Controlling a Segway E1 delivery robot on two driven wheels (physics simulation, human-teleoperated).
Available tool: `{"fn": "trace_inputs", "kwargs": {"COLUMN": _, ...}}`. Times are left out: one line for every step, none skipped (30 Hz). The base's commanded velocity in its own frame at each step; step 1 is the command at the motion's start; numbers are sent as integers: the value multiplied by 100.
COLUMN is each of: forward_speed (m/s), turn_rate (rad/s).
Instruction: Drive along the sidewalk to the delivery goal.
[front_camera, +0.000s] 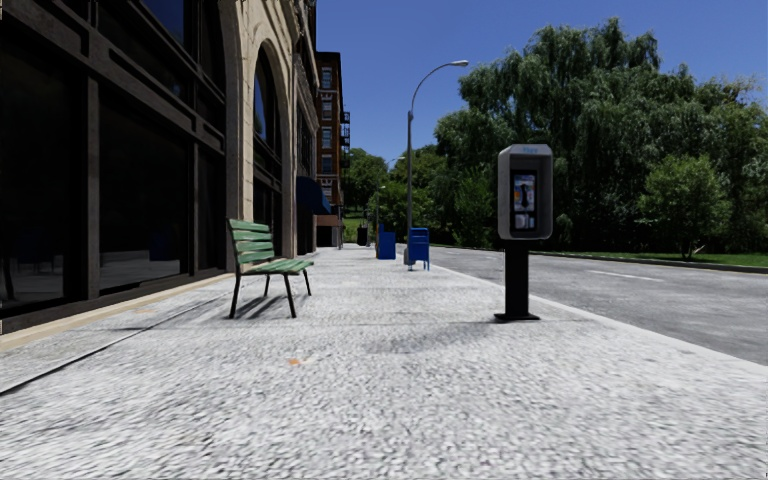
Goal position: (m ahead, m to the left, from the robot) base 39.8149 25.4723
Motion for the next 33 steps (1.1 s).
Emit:
{"fn": "trace_inputs", "kwargs": {"forward_speed": 200, "turn_rate": 0}}
{"fn": "trace_inputs", "kwargs": {"forward_speed": 200, "turn_rate": 0}}
{"fn": "trace_inputs", "kwargs": {"forward_speed": 200, "turn_rate": 0}}
{"fn": "trace_inputs", "kwargs": {"forward_speed": 200, "turn_rate": 0}}
{"fn": "trace_inputs", "kwargs": {"forward_speed": 200, "turn_rate": 0}}
{"fn": "trace_inputs", "kwargs": {"forward_speed": 200, "turn_rate": 0}}
{"fn": "trace_inputs", "kwargs": {"forward_speed": 200, "turn_rate": 0}}
{"fn": "trace_inputs", "kwargs": {"forward_speed": 200, "turn_rate": 0}}
{"fn": "trace_inputs", "kwargs": {"forward_speed": 200, "turn_rate": 0}}
{"fn": "trace_inputs", "kwargs": {"forward_speed": 200, "turn_rate": 0}}
{"fn": "trace_inputs", "kwargs": {"forward_speed": 200, "turn_rate": 0}}
{"fn": "trace_inputs", "kwargs": {"forward_speed": 200, "turn_rate": 0}}
{"fn": "trace_inputs", "kwargs": {"forward_speed": 200, "turn_rate": 0}}
{"fn": "trace_inputs", "kwargs": {"forward_speed": 200, "turn_rate": 0}}
{"fn": "trace_inputs", "kwargs": {"forward_speed": 200, "turn_rate": 0}}
{"fn": "trace_inputs", "kwargs": {"forward_speed": 200, "turn_rate": 0}}
{"fn": "trace_inputs", "kwargs": {"forward_speed": 200, "turn_rate": 0}}
{"fn": "trace_inputs", "kwargs": {"forward_speed": 200, "turn_rate": 0}}
{"fn": "trace_inputs", "kwargs": {"forward_speed": 200, "turn_rate": 0}}
{"fn": "trace_inputs", "kwargs": {"forward_speed": 200, "turn_rate": 0}}
{"fn": "trace_inputs", "kwargs": {"forward_speed": 200, "turn_rate": 0}}
{"fn": "trace_inputs", "kwargs": {"forward_speed": 200, "turn_rate": 0}}
{"fn": "trace_inputs", "kwargs": {"forward_speed": 200, "turn_rate": 0}}
{"fn": "trace_inputs", "kwargs": {"forward_speed": 200, "turn_rate": 0}}
{"fn": "trace_inputs", "kwargs": {"forward_speed": 200, "turn_rate": 0}}
{"fn": "trace_inputs", "kwargs": {"forward_speed": 200, "turn_rate": 0}}
{"fn": "trace_inputs", "kwargs": {"forward_speed": 200, "turn_rate": 0}}
{"fn": "trace_inputs", "kwargs": {"forward_speed": 200, "turn_rate": 0}}
{"fn": "trace_inputs", "kwargs": {"forward_speed": 200, "turn_rate": 0}}
{"fn": "trace_inputs", "kwargs": {"forward_speed": 200, "turn_rate": 0}}
{"fn": "trace_inputs", "kwargs": {"forward_speed": 200, "turn_rate": 0}}
{"fn": "trace_inputs", "kwargs": {"forward_speed": 200, "turn_rate": 0}}
{"fn": "trace_inputs", "kwargs": {"forward_speed": 200, "turn_rate": 0}}
